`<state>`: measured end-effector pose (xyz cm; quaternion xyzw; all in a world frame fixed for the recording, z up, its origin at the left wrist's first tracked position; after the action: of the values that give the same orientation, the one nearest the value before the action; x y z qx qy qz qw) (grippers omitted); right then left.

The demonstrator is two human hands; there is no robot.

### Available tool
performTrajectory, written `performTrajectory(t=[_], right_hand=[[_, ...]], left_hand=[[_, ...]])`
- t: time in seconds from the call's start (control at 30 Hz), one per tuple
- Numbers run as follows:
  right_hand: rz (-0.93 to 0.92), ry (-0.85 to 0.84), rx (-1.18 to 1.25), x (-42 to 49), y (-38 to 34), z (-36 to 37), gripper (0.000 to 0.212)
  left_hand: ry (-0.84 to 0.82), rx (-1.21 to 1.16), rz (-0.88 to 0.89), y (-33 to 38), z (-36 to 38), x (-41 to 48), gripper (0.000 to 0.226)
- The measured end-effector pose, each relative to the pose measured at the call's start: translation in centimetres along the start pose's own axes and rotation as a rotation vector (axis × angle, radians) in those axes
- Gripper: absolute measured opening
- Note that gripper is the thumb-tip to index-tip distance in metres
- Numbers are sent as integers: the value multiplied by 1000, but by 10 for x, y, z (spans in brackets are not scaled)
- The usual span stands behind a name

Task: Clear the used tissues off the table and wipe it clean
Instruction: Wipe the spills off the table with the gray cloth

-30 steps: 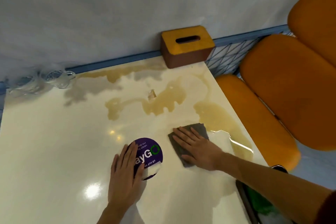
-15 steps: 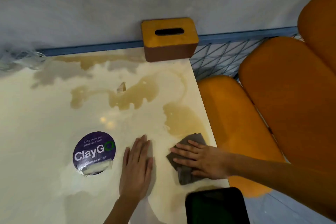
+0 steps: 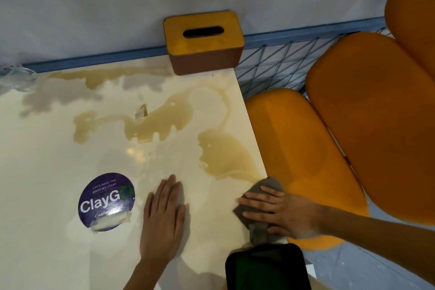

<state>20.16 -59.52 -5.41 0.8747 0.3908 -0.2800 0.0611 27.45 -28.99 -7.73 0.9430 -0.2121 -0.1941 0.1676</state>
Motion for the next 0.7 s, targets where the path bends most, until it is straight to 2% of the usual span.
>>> performTrajectory(t=[0.17, 0.4, 0.47, 0.6, 0.7], right_hand=[[157, 40, 205, 33, 31, -20, 62], [445, 163, 339, 92, 104, -57, 60], [425, 173, 363, 89, 87, -52, 62], [240, 140, 268, 40, 14, -18, 62], [131, 57, 241, 18, 5, -8, 63]], left_hand=[[3, 5, -9, 1, 1, 0, 55], [3, 6, -5, 1, 2, 0, 55], [3, 1, 2, -2, 1, 0, 55], [8, -1, 3, -1, 4, -2, 55], [15, -17, 4, -3, 3, 0, 53]])
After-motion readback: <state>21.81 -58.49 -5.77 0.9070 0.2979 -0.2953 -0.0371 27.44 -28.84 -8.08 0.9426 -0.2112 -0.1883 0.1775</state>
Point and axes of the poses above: each hand's wrist, its own x-axis towards the middle knuckle, its own z-axis out of the palm, y = z × x, the point moved 3 cm from there along x, towards the middle knuckle, and after that the axes turned 12 degrees about -y, right-handed, at the moved point
